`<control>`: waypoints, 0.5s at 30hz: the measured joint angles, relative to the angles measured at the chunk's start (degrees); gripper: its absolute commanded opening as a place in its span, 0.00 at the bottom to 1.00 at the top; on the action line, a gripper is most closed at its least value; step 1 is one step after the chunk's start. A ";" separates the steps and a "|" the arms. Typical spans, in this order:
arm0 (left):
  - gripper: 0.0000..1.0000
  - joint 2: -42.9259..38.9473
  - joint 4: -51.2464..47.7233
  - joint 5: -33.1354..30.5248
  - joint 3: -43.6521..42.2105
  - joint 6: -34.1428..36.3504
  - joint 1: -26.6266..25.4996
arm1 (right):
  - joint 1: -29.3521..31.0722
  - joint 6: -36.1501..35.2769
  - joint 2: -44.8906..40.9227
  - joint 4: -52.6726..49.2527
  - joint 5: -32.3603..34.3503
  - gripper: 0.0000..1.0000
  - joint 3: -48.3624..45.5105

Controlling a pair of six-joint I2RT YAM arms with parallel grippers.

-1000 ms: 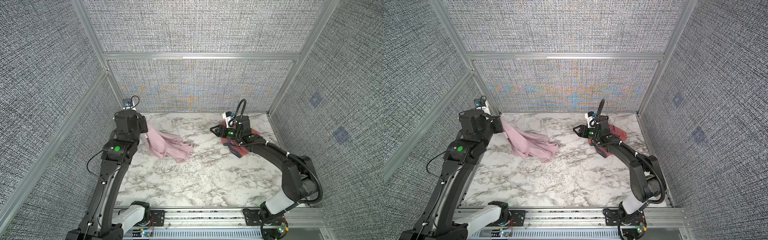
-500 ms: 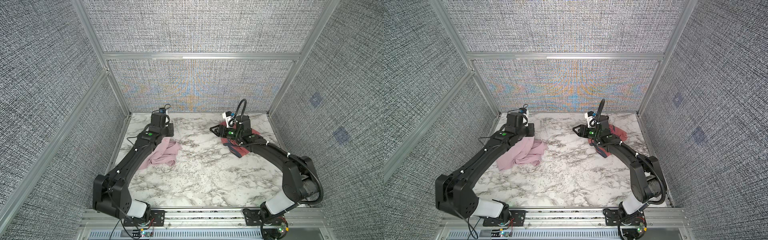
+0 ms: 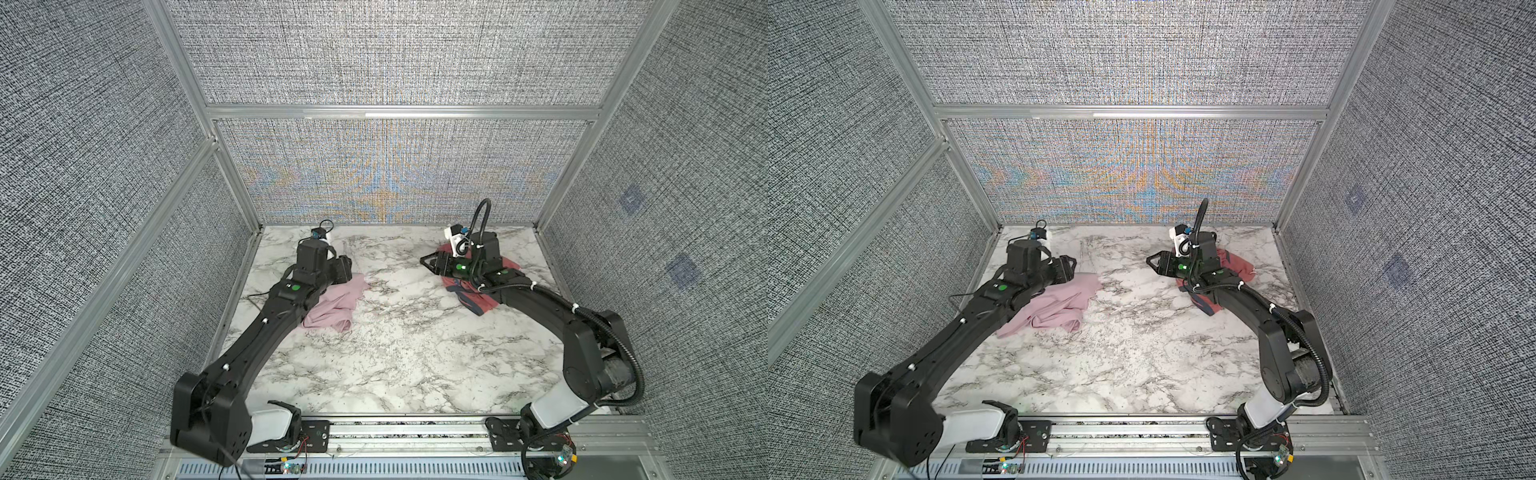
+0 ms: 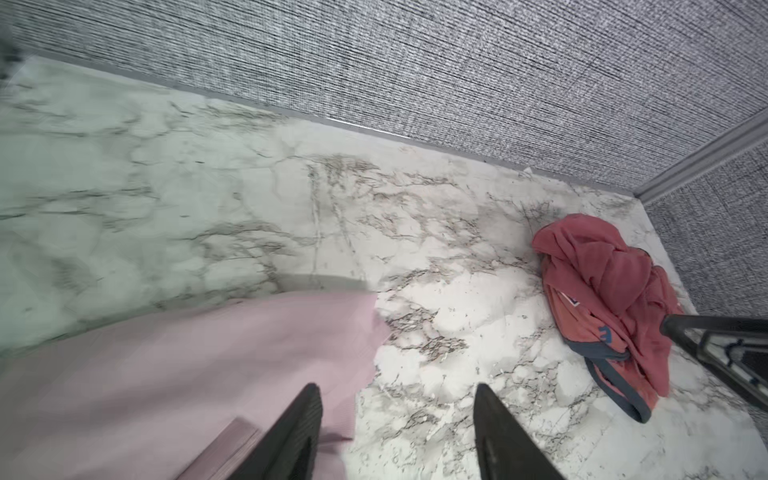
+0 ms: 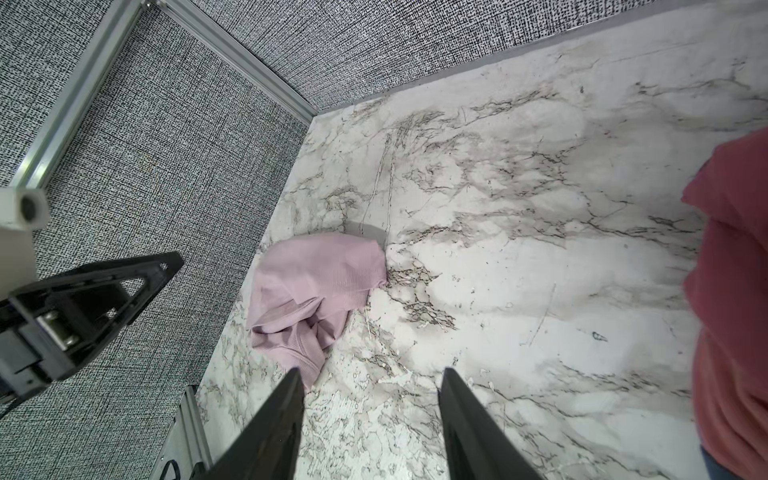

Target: Pick out a specific cloth from the pile

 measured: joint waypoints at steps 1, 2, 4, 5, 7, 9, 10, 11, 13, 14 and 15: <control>0.62 -1.90 -1.84 -1.29 -1.29 -0.48 0.07 | 0.00 0.15 0.46 0.55 -0.20 0.54 0.00; 0.61 -3.41 -3.69 -2.51 -2.40 -0.72 0.09 | 0.00 0.24 0.85 0.96 -0.44 0.54 0.00; 0.61 -5.81 -7.37 -4.33 -4.79 -1.84 0.17 | -0.02 0.79 1.75 1.99 -1.01 0.54 0.02; 0.60 -6.62 -8.68 -4.59 -6.05 -1.99 0.17 | -0.09 0.87 2.08 2.36 -1.27 0.54 0.11; 0.59 -7.65 -10.64 -3.65 -9.33 -2.19 0.22 | -0.17 1.03 2.93 2.80 -1.81 0.54 0.57; 0.58 -7.78 -11.39 -2.19 -12.37 -3.43 -0.02 | -0.28 1.03 3.32 3.10 -2.05 0.54 0.70; 0.57 -7.58 -11.37 -1.33 -13.81 -4.07 -0.31 | -0.42 1.05 3.48 3.13 -2.08 0.54 0.70; 0.57 -7.15 -11.23 -1.09 -14.88 -4.59 -0.70 | -0.61 1.09 3.54 3.10 -2.19 0.54 0.70; 0.56 -4.96 -10.23 -0.04 -16.52 -5.53 -2.27 | -1.11 1.49 3.48 3.13 -2.25 0.54 0.70; 0.55 -3.85 -9.90 0.37 -16.74 -6.05 -2.95 | -1.36 1.46 3.37 3.21 -2.25 0.54 0.61; 0.53 -2.19 -9.46 0.79 -16.74 -6.51 -3.82 | -1.51 1.46 3.13 3.52 -2.27 0.54 0.39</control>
